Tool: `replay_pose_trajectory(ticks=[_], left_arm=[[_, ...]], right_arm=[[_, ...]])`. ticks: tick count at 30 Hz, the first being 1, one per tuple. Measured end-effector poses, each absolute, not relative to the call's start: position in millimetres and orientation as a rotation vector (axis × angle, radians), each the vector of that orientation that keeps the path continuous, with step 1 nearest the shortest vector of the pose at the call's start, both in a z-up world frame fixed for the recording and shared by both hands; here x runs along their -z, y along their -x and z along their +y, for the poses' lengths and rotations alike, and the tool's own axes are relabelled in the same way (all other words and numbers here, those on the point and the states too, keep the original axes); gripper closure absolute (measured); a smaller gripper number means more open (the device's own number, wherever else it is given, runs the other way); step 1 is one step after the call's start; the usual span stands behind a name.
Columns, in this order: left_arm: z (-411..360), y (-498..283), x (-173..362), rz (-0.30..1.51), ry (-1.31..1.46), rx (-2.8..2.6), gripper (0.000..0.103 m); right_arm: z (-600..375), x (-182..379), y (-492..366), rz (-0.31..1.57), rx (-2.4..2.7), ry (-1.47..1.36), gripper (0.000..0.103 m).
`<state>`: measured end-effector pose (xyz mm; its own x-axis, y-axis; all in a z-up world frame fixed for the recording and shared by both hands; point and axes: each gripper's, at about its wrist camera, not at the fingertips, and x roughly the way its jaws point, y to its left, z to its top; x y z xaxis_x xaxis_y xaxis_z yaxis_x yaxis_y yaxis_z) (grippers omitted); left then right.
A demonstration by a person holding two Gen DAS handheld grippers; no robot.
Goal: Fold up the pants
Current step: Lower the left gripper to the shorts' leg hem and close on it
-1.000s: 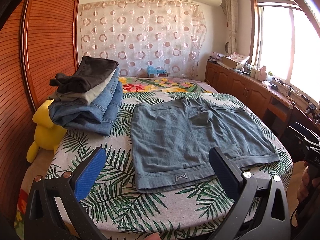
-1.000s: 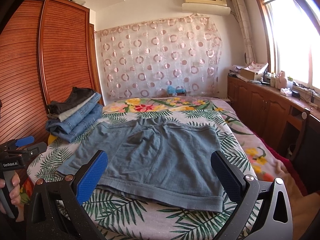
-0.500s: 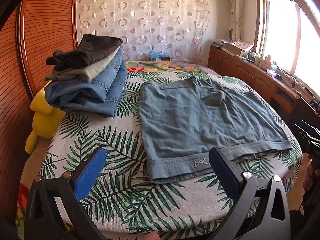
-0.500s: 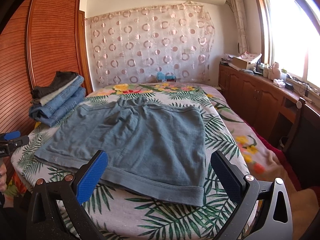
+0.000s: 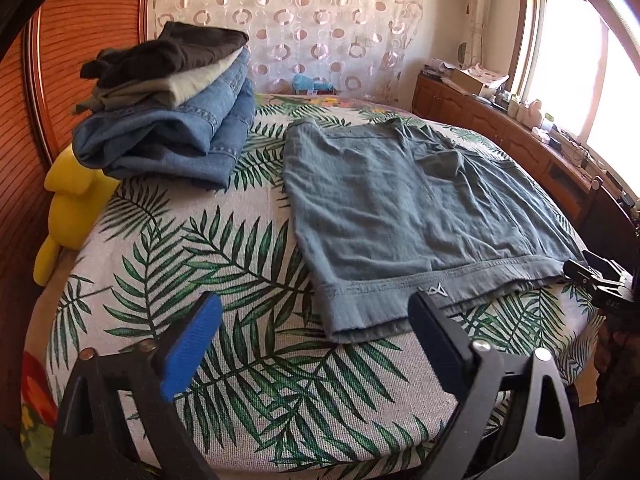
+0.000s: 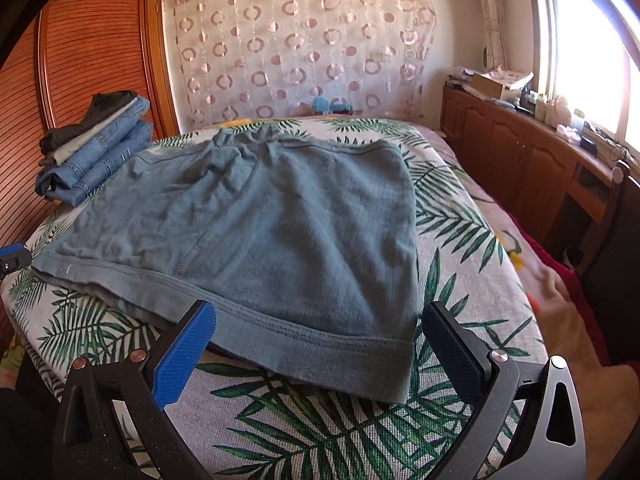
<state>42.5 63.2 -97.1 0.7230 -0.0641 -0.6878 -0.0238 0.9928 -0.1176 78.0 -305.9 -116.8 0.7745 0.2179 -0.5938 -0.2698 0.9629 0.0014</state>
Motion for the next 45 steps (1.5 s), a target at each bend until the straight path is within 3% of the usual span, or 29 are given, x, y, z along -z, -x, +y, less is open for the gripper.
replay_pose_trajectory(ticks=[11,18,23,28,45], left_arm=[[66.1,-39.8,107.9,0.793,0.183,0.112,0.066],[63.1,-40.7,107.5,0.794,0.157,0.107,0.068],[61.7,-44.2,106.3,0.787,0.159,0.143,0.09],[58.9,-48.0,92.8,0.758,0.175,0.187,0.095],[-10.8,-87.4,47.4,0.698,0.079,0.369,0.096]], right_arm=[[-307.3,104.6,-64.5,0.614,-0.266,0.103,0.0],[-310.4,114.0,-59.8,0.595,-0.272,0.105,0.0],[-311.4,116.8,-68.9,0.593,-0.281,0.113,0.0],[-310.0,113.6,-83.3,0.602,-0.289,0.119,0.0],[-317.0,110.9,-83.4,0.588,-0.287,0.077,0.002]])
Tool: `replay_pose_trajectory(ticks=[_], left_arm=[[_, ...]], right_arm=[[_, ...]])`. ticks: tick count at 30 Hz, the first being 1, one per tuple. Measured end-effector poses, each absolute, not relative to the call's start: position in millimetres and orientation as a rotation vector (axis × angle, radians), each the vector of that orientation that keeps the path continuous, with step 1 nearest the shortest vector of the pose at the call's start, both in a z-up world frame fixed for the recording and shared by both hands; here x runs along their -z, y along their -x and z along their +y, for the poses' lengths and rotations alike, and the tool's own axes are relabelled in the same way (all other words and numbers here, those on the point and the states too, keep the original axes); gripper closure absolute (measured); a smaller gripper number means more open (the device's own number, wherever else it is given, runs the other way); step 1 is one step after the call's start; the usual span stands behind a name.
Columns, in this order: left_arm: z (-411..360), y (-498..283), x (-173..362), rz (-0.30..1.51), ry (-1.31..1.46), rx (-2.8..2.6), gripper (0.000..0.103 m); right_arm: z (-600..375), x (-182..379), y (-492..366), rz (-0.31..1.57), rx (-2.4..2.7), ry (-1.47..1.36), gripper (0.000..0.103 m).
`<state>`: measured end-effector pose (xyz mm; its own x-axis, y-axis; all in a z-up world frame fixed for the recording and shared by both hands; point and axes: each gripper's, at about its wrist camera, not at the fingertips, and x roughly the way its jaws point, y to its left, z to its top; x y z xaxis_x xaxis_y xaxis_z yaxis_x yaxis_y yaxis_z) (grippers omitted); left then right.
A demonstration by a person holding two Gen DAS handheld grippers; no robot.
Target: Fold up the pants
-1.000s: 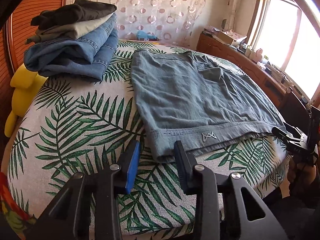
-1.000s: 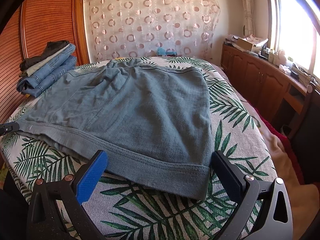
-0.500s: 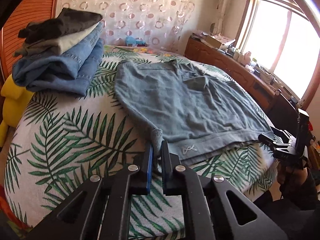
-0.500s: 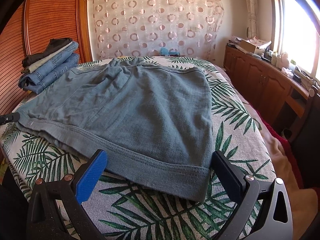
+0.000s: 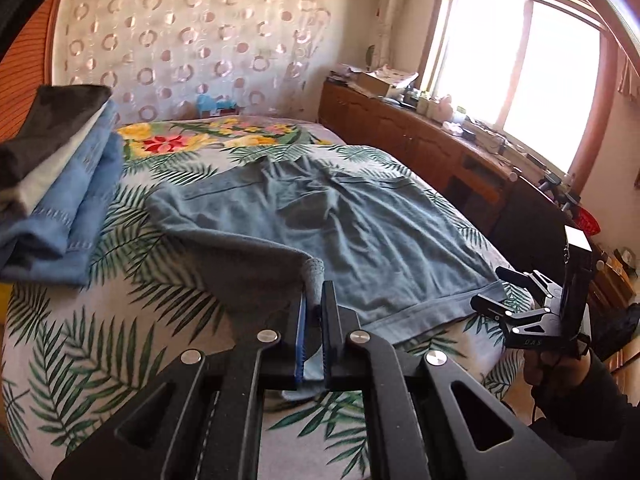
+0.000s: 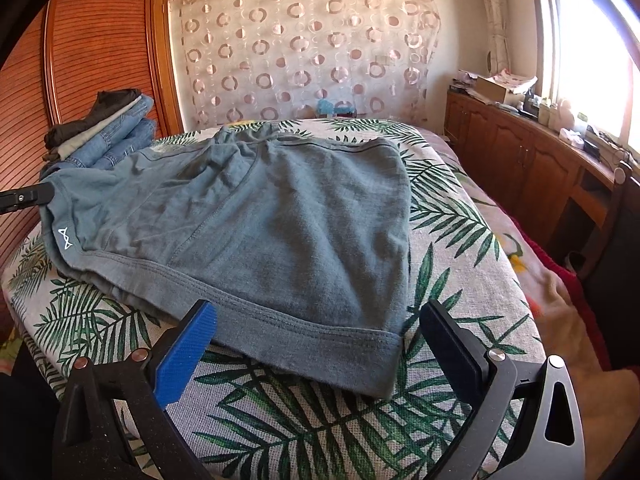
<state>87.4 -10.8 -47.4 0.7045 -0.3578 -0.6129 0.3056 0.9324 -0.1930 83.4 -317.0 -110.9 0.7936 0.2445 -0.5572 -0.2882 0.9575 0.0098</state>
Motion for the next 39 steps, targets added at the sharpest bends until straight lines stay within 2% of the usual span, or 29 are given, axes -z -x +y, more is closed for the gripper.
replay_pose_trajectory(ticks=[9,27,28,30,32,34,35,37,39], left_arm=[[-57.2,-115.1,37.8,0.705,0.03,0.452,0.096],[-120.0,-130.7,48.3,0.747,-0.082,0.487,0.095],[-121.6,-130.2,49.1,0.747,-0.09,0.484,0.093],[-121.1,-129.0,50.8,0.749,-0.093,0.481,0.082],[-119.6,-128.3,51.5,0.75,-0.091,0.47,0.059],[-116.0,-127.6,52.2,0.751,-0.074,0.481,0.049],[-114.2,-127.6,53.2,0.757,-0.067,0.488,0.039],[-111.2,-126.4,54.4,0.758,-0.053,0.487,0.026],[-106.7,-125.2,55.5,0.757,-0.042,0.48,0.026]], right_arm=[[-321.2,109.5,-77.5,0.576,-0.282,0.054,0.006],[-324.1,111.3,-75.9,0.563,-0.281,0.038,0.007],[-323.1,111.0,-76.1,0.564,-0.279,0.037,0.007],[-324.2,110.9,-76.9,0.566,-0.277,0.034,0.007],[-324.0,111.5,-77.4,0.568,-0.276,0.029,0.007],[-324.2,111.9,-77.3,0.567,-0.276,0.026,0.007],[-323.9,112.1,-77.2,0.568,-0.277,0.025,0.007],[-322.9,112.5,-77.7,0.571,-0.278,0.025,0.007],[-321.4,112.3,-77.5,0.574,-0.279,0.029,0.007]])
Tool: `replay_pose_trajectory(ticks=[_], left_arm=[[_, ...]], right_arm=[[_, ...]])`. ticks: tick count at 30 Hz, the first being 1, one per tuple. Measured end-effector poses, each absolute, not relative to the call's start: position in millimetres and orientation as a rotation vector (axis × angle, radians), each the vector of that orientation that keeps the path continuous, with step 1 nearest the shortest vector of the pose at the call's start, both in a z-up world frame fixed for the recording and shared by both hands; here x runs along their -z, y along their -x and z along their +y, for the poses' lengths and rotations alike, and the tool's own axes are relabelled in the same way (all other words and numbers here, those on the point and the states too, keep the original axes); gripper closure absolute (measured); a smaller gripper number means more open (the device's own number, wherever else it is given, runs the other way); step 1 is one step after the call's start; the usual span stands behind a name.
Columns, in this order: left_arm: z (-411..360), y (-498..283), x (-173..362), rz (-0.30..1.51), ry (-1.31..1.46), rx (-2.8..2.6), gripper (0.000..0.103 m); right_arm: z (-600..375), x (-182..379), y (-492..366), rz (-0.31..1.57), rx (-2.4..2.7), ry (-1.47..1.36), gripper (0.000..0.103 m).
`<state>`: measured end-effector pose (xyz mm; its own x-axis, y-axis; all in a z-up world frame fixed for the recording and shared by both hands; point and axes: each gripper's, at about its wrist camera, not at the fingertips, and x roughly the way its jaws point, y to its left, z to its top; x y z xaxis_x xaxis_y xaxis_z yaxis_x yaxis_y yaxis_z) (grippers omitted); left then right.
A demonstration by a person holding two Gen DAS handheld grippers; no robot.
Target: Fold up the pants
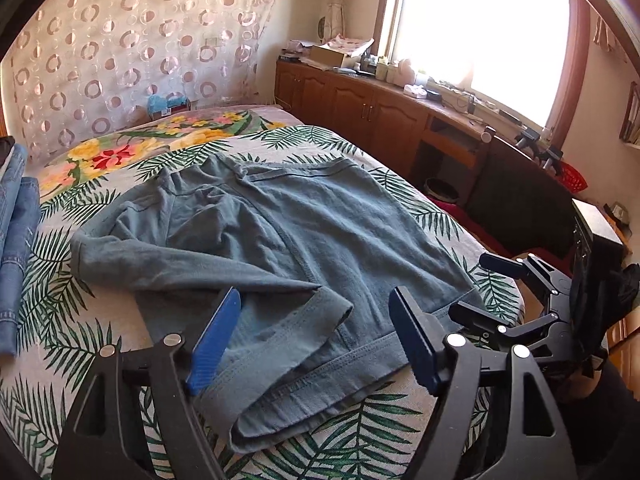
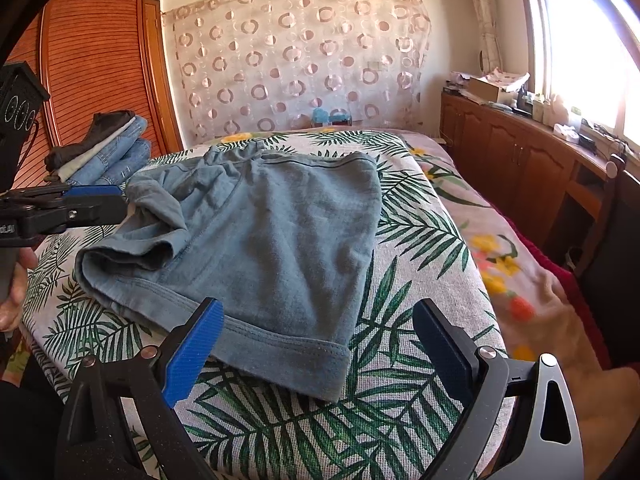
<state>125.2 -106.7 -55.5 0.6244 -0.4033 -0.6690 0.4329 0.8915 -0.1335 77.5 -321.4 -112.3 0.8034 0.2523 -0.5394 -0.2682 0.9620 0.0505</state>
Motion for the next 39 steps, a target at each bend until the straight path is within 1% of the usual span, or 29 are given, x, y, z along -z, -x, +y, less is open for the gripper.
replay_pose_trajectory(ticks=[7,10,14,20,21,25,28,29,30,33,35,39], left_arm=[[-82.6,-116.9,65.6,0.781,-0.037,0.417,0.026],[-68.8,-113.6,71.4,0.791,-0.017,0.39,0.026],[-52.7,-107.8,80.6,0.808,-0.004,0.361,0.026],[-27.7,-97.4,81.4,0.786,0.04,0.312,0.026],[-25.2,-96.3,80.5,0.782,0.041,0.305,0.026],[-19.3,-95.0,79.3,0.771,0.041,0.293,0.026],[-16.6,-98.2,82.6,0.78,0.047,0.289,0.026],[-16.2,-98.5,84.4,0.784,0.048,0.287,0.026],[-15.7,-98.8,86.3,0.788,0.05,0.286,0.026],[-16.0,-100.2,90.8,0.799,0.053,0.286,0.026],[-16.2,-100.9,94.5,0.806,0.049,0.282,0.026],[-15.3,-101.4,99.4,0.818,0.052,0.284,0.026]], right_arm=[[-318.1,108.9,-76.8,0.568,-0.292,0.024,0.008],[-314.4,107.9,-78.4,0.568,-0.31,0.02,0.011],[-305.6,104.9,-85.2,0.569,-0.337,0.019,0.018],[-284.3,95.5,-96.2,0.581,-0.403,0.042,0.026],[-281.2,94.5,-98.2,0.585,-0.409,0.048,0.029],[-268.3,90.7,-105.9,0.59,-0.45,0.07,0.034],[-258.1,89.4,-113.4,0.595,-0.479,0.088,0.04],[-256.1,90.3,-116.8,0.603,-0.487,0.093,0.045],[-252.1,91.4,-121.4,0.613,-0.496,0.101,0.053],[-244.8,97.2,-133.7,0.654,-0.535,0.113,0.06],[-239.5,101.4,-139.8,0.678,-0.546,0.118,0.063],[-240.6,112.0,-152.5,0.731,-0.546,0.107,0.063]])
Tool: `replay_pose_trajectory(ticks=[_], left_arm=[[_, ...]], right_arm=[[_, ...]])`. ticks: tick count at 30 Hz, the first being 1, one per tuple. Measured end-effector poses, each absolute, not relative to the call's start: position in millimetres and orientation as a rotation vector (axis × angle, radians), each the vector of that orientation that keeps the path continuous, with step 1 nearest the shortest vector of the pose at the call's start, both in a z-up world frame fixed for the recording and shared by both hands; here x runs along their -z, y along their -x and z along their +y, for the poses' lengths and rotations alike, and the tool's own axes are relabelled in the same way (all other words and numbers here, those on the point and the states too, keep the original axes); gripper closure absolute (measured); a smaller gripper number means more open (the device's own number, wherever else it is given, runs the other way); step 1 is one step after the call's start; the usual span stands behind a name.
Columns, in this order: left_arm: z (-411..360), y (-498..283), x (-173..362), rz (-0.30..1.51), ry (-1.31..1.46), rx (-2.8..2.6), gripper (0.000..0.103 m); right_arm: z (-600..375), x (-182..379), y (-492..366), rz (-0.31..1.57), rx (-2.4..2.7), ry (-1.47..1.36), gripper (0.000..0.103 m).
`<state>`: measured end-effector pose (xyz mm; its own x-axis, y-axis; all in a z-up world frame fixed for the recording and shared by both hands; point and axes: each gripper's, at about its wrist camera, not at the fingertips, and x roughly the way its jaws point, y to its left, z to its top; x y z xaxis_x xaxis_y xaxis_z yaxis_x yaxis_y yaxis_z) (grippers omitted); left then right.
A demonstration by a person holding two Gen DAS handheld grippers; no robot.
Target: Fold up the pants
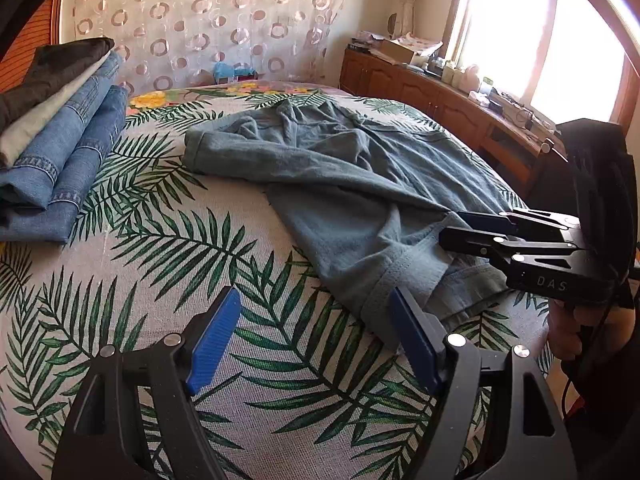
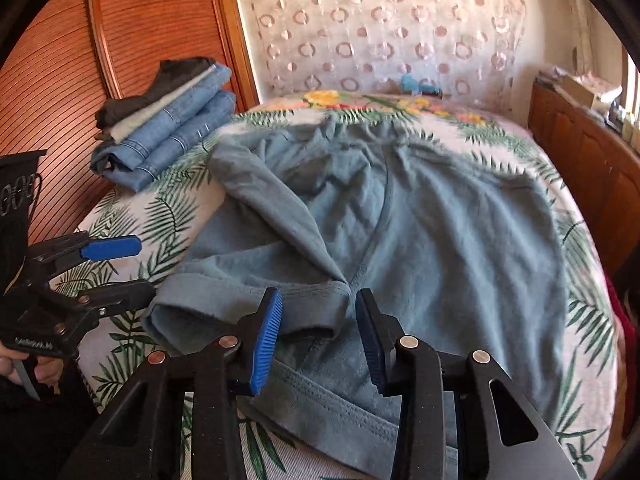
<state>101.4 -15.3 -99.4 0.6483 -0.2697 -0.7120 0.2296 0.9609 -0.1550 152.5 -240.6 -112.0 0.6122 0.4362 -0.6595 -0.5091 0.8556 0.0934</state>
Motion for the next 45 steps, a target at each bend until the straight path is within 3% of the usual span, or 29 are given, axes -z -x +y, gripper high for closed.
replay_pose_trajectory(ticks=[5,7,9,12,22,45], left_arm=[[-15.8,-101.7,104.5,0.826,0.06,0.288,0.026],[-15.9,-101.0,104.5,0.823,0.058,0.287,0.026],[-15.4,-100.0,103.1,0.818,0.058,0.285,0.026],[-13.4,-95.6,96.3,0.783,0.058,0.266,0.026],[-28.4,-95.2,82.2,0.756,0.032,0.298,0.026],[-73.5,-107.4,72.6,0.762,-0.047,0.366,0.026]], right_arm=[[-241.9,111.6,-158.8,0.763,-0.563,0.082,0.063],[-240.4,107.8,-157.6,0.754,-0.563,0.088,0.07],[-239.4,103.2,-153.5,0.726,-0.558,0.091,0.087],[-239.0,93.0,-141.3,0.687,-0.577,0.096,0.095],[-261.9,62.1,-84.8,0.532,-0.554,0.101,0.097],[-318.3,56.0,-17.9,0.5,-0.417,0.074,0.097]])
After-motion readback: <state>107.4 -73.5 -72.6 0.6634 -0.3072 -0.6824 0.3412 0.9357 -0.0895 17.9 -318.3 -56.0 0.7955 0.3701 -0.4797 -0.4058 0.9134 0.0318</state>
